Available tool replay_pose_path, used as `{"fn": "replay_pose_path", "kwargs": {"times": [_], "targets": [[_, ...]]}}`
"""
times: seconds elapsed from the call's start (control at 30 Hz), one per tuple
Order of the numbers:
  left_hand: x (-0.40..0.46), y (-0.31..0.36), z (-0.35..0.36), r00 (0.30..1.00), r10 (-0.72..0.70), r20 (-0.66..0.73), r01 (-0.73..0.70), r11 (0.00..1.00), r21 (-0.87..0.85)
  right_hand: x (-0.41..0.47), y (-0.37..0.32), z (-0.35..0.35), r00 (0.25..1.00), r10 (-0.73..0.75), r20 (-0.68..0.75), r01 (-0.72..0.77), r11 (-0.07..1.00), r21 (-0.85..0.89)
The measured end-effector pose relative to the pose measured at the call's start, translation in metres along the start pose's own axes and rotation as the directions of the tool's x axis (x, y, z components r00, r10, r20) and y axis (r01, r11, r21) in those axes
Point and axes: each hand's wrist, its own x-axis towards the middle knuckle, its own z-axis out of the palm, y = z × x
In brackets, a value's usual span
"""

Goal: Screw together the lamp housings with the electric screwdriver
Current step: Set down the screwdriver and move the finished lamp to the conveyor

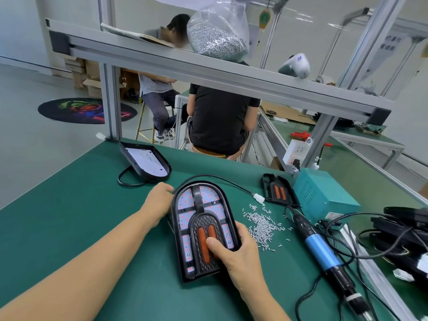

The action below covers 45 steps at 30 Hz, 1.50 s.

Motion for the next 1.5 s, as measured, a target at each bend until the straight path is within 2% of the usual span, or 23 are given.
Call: {"fn": "replay_pose_path", "kwargs": {"times": [0.03,0.1,0.2,0.33,0.43,0.57,0.67,0.77,0.87,1.0,1.17,1.27,1.3,1.43,1.5], "targets": [[-0.001,-0.003,0.001,0.998,-0.055,-0.009,0.052,0.972,-0.23,0.0,0.001,0.0,1.0,-0.002,-0.001,0.002,1.0,0.01],[-0.003,-0.009,0.0,0.997,-0.072,0.016,0.07,0.86,-0.506,-0.001,0.002,-0.001,1.0,-0.011,0.004,0.011,0.999,0.034],[-0.009,-0.004,-0.006,0.999,-0.023,-0.028,-0.003,0.725,-0.688,0.002,-0.003,-0.001,0.998,-0.053,0.019,0.052,0.998,0.023],[-0.014,0.011,-0.019,0.991,0.032,-0.129,-0.124,0.575,-0.809,0.015,-0.024,0.0,0.991,-0.13,0.028,0.131,0.991,-0.019],[-0.018,0.021,-0.029,0.987,0.071,-0.144,-0.159,0.53,-0.833,0.027,-0.042,0.001,0.979,-0.201,-0.011,0.2,0.978,-0.052],[-0.024,0.03,-0.042,0.988,0.132,-0.084,-0.138,0.483,-0.865,0.043,-0.057,0.002,0.95,-0.309,-0.037,0.299,0.939,-0.172],[-0.027,0.035,-0.053,0.978,0.207,-0.022,-0.129,0.519,-0.845,0.053,-0.062,-0.001,0.942,-0.334,-0.043,0.322,0.929,-0.181],[-0.029,0.038,-0.063,0.96,0.276,0.041,-0.128,0.566,-0.815,0.058,-0.067,-0.002,0.944,-0.33,-0.026,0.322,0.935,-0.15],[-0.027,0.04,-0.068,0.952,0.294,0.09,-0.093,0.555,-0.827,0.055,-0.074,0.001,0.944,-0.33,-0.013,0.327,0.938,-0.118],[-0.027,0.043,-0.072,0.934,0.329,0.135,-0.062,0.526,-0.848,0.048,-0.077,0.005,0.947,-0.321,-0.03,0.322,0.944,0.068],[-0.03,0.054,-0.066,0.932,0.338,0.132,-0.053,0.487,-0.872,0.041,-0.084,0.004,0.945,-0.3,-0.13,0.312,0.946,0.086],[-0.037,0.061,-0.053,0.867,0.448,0.218,-0.012,0.456,-0.89,0.039,-0.092,-0.001,0.931,-0.263,-0.254,0.3,0.946,0.12],[-0.042,0.063,-0.046,0.852,0.463,0.243,-0.009,0.477,-0.879,0.04,-0.095,-0.003,0.921,-0.243,-0.304,0.296,0.944,0.144],[-0.075,0.076,-0.005,0.769,0.59,0.246,-0.226,0.611,-0.759,0.044,-0.104,-0.015,0.896,-0.152,-0.418,0.259,0.942,0.212],[-0.092,0.084,0.018,0.781,0.59,0.202,-0.272,0.614,-0.741,0.044,-0.106,-0.02,0.889,-0.138,-0.437,0.247,0.948,0.203]]}}
